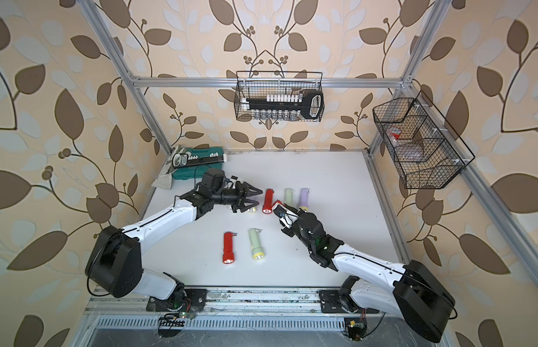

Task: Close the plug at the bottom of the flashlight
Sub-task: Close the plug of the flashlight, then place the flashlight at the center of the board.

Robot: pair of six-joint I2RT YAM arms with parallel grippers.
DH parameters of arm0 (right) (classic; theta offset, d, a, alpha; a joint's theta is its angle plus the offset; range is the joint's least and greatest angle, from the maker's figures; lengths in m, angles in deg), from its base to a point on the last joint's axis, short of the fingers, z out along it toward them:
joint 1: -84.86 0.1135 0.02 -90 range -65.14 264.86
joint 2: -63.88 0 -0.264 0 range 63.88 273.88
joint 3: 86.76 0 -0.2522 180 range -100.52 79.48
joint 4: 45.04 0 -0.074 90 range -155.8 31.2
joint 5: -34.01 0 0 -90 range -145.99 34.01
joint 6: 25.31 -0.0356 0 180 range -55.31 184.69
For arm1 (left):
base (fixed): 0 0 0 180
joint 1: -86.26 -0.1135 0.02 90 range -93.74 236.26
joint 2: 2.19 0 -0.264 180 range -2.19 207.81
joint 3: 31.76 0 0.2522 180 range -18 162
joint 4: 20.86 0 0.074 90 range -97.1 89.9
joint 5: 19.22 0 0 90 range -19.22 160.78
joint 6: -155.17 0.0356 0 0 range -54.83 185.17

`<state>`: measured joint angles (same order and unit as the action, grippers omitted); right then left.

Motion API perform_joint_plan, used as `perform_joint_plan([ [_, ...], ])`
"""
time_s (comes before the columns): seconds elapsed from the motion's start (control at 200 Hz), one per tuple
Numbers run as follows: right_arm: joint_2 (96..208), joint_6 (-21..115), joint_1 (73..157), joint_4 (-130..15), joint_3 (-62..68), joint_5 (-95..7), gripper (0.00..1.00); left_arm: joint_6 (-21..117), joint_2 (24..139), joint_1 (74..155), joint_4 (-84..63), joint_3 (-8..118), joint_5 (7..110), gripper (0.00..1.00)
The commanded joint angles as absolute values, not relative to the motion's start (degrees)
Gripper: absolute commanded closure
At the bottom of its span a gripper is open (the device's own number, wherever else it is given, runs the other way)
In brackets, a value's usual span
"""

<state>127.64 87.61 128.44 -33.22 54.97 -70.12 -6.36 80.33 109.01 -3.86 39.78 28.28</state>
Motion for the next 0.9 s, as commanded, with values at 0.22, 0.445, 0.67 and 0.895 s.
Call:
perform_joint_plan([
  [0.22, 127.0, 68.6, 128.9, -52.5, 45.7, -78.0, 1.00, 25.6, 79.2, 104.7, 22.2, 52.6, 45.0, 0.18],
  [0.445, 128.1, 48.1, 124.2, -74.8, 38.2, -73.0, 1.00, 37.2, 78.6, 104.6, 27.1, 54.2, 60.2, 0.01],
  [0.67, 130.4, 34.5, 116.0, -87.9, 35.4, -59.6, 1.00, 41.6, 76.8, 104.6, 26.9, 51.4, 69.3, 0.01],
  [0.895, 132.5, 27.6, 116.0, -87.8, 39.4, -58.8, 1.00, 41.5, 75.5, 104.6, 27.1, 51.7, 68.0, 0.01],
])
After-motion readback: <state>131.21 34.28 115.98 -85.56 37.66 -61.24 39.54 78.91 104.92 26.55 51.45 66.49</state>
